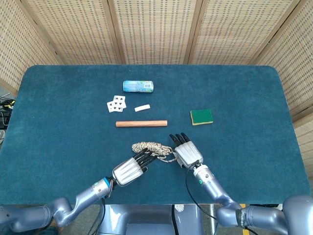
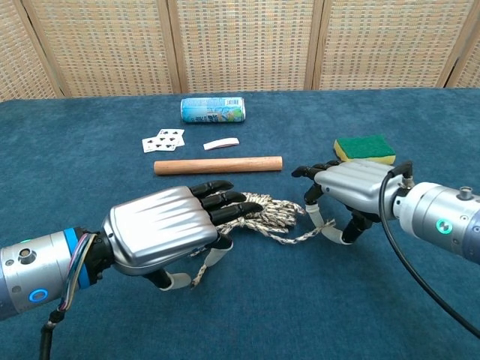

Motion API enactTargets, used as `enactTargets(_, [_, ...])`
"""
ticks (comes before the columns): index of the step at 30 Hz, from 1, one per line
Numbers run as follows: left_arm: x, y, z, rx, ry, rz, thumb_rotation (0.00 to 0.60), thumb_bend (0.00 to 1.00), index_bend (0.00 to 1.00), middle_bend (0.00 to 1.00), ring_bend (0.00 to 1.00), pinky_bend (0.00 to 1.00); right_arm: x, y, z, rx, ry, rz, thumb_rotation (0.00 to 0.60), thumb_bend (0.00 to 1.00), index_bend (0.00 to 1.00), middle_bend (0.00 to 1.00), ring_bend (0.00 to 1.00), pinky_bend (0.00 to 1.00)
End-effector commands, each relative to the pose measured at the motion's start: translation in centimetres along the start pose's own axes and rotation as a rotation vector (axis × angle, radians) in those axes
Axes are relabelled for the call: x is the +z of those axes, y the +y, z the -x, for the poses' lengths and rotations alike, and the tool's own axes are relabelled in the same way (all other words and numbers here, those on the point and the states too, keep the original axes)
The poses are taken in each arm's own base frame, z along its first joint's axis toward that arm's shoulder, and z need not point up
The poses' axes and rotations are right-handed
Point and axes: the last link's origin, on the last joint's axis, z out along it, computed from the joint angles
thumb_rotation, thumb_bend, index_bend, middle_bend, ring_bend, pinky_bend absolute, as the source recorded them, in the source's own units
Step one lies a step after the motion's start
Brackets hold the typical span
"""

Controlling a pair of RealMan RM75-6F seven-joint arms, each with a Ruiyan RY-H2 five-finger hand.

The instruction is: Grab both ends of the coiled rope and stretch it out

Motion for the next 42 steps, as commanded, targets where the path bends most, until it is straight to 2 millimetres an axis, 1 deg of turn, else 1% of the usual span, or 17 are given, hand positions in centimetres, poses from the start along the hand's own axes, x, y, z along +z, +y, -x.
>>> enactTargets(1, [0.1, 0.1, 0.1, -0.001, -0.005, 0.003, 0.600, 0.25, 0.53, 0.00, 0.00, 0.00, 0.1, 0.0, 0.0, 0.003, -0.001, 0.000, 0.600, 0.49, 0.67, 0.00, 0.00, 0.00])
enactTargets(4, [0.1, 0.2, 0.2, -0.003, -0.008, 0.006, 0.600, 0.25, 0.53, 0.00, 0.00, 0.00, 0.1, 0.0, 0.1, 0.004, -0.002, 0.000, 0.600, 0.49, 0.67, 0.00, 0.00, 0.00])
enactTargets(14, [0.4, 0.5, 0.7, -0.031, -0.026, 0.006, 0.600, 0.35, 0.53, 0.00, 0.00, 0.00, 0.2, 0.1, 0.1, 0.010, -0.002, 0.002, 0.600, 0.49, 0.67, 0.00, 0.00, 0.00])
enactTargets(20, [0.6, 0.9, 0.7, -0.026, -0.030, 0.012, 0.600, 0.35, 0.53, 0.00, 0.00, 0.00, 0.1, 0.2, 0.0, 0.013, -0.001, 0.002, 0.600, 0.49, 0.67, 0.00, 0.00, 0.00])
enactTargets(31, [0.4, 1.0, 1.4, -0.022, -0.053, 0.010, 0.600, 0.35, 0.53, 0.00, 0.00, 0.00, 0.1, 0.5, 0.3, 0.023, -0.005, 0.009, 0.600, 0.49, 0.67, 0.00, 0.00, 0.00])
enactTargets(35, [0.6, 1.1, 1.3, -0.028, -0.046, 0.009, 0.600, 0.37, 0.56, 0.00, 0.00, 0.00, 0.2, 0.5, 0.3, 0.022, -0.005, 0.009, 0.600, 0.49, 0.67, 0.00, 0.00, 0.00])
enactTargets(42, [0.8, 1.5, 1.3, -0.025, -0.050, 0.015, 0.600, 0.37, 0.58, 0.00, 0.00, 0.00, 0.1, 0.5, 0.3, 0.024, -0.003, 0.009, 0.600, 0.49, 0.67, 0.00, 0.00, 0.00])
